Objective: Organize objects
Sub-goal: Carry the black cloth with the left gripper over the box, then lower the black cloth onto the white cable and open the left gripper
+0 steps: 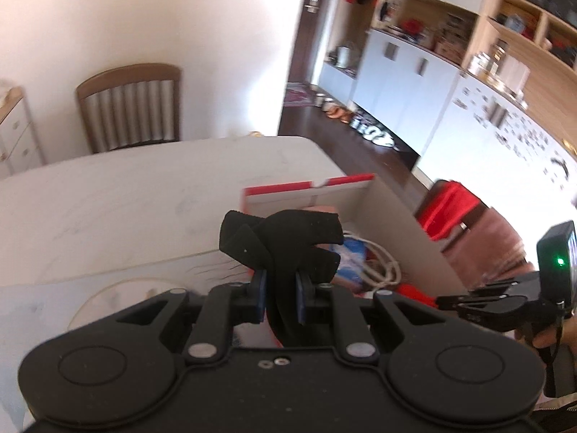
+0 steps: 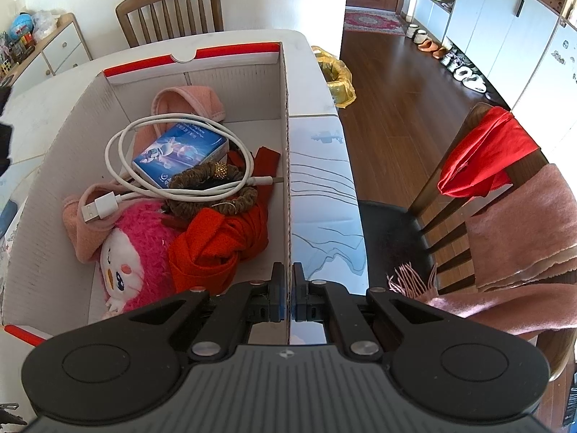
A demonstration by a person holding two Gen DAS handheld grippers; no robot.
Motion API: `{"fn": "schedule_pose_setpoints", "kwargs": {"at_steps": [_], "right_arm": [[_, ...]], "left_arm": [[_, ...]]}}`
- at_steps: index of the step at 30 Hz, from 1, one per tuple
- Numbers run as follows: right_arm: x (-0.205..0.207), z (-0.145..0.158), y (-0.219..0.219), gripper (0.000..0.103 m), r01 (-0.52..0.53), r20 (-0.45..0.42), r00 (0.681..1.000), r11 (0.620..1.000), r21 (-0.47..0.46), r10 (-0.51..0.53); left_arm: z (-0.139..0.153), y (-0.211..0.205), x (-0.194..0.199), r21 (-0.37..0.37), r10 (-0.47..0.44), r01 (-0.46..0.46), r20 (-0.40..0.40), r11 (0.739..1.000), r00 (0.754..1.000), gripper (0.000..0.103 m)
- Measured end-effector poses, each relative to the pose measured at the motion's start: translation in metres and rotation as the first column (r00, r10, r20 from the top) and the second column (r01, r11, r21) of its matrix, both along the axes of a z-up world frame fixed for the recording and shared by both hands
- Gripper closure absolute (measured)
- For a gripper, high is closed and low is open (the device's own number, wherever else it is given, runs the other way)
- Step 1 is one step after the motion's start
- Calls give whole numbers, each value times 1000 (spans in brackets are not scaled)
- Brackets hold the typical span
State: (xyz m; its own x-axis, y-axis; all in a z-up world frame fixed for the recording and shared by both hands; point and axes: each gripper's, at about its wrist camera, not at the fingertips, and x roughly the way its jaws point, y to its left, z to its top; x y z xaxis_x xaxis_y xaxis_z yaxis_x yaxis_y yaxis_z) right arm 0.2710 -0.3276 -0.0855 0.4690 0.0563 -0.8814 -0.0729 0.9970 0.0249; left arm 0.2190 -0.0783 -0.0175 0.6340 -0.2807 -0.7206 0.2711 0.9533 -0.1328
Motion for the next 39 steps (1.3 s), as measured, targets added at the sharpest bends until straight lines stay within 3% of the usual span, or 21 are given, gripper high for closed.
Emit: {"fn": "schedule_pose_setpoints", "kwargs": {"at_steps": [9,18,26,39], "right_arm": [[3,-2,12,100,0,2,1000,1000,-1,0],[4,-3,13,100,-3,3,1000,1000,3,3],[5,-3,14,100,-3,3,1000,1000,5,3],[6,-4,15,100,1,1,1000,1000,12,-1]], "left_arm": [[-1,-62,19,69,-145,144,10,987,989,89],[-19,-118,38,158,-267,269,-33,950,963,89],[-50,-137,60,213,-282,302,-121,929,952,89],[-74,-139,74,235,-279,320,-192,918,941,84]]}}
